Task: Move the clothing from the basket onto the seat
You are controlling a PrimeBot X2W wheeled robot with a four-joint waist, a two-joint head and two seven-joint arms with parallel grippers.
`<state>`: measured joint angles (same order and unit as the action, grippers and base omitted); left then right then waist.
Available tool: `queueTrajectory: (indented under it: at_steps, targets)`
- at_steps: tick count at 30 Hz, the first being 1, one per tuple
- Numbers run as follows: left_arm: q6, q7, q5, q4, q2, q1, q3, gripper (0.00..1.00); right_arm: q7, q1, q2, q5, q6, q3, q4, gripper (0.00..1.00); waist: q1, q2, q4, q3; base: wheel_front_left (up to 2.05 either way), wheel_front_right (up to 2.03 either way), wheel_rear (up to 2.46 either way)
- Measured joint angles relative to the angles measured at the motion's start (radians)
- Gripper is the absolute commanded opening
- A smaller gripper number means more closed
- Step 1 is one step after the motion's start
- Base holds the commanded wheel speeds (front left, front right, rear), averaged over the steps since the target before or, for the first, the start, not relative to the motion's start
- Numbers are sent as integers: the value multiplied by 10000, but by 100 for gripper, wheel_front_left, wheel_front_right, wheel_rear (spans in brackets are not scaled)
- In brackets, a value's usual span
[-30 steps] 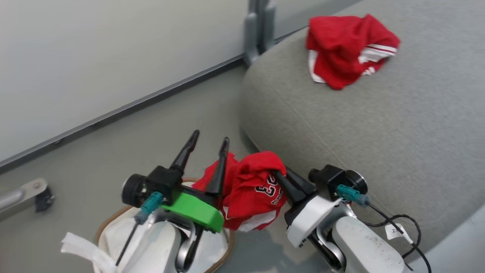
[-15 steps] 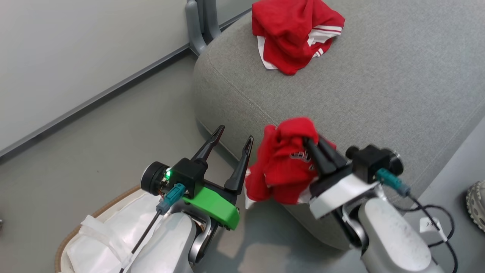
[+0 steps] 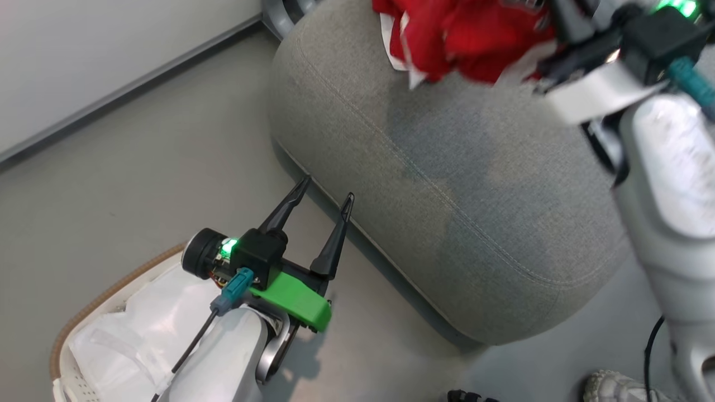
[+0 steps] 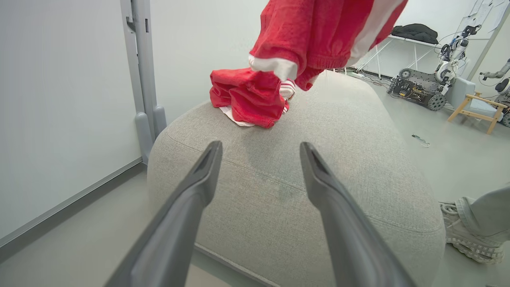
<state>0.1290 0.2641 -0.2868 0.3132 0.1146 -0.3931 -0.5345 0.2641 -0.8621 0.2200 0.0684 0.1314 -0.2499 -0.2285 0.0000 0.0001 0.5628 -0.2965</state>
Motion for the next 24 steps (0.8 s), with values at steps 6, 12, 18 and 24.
queueTrajectory:
  at_steps: [6, 12, 18, 24]
  targets:
    - [0, 0, 165, -270, 245, -125, 10, 100, 2, -2190, 625, -650, 2, 330, -767, 0, 0, 0, -32, -682, 0, 0, 0]
    - [0, 0, 192, -493, 422, -608, -213, 100, 2, -3497, 1373, -1333, 2, 1294, -1985, 0, 1, 0, -334, -1380, 0, 0, 0]
    - [0, 0, 159, -573, 663, -1017, -236, 100, 2, -4267, 1820, -2257, 0, 2295, -3235, 0, 1, 0, -812, -2123, 0, 0, 0]
    - [0, 0, 151, -759, 798, -1468, -267, 100, 2, -4035, 1843, -2771, 0, 3461, -4410, 0, 1, 0, -1315, -2906, 0, 0, 0]
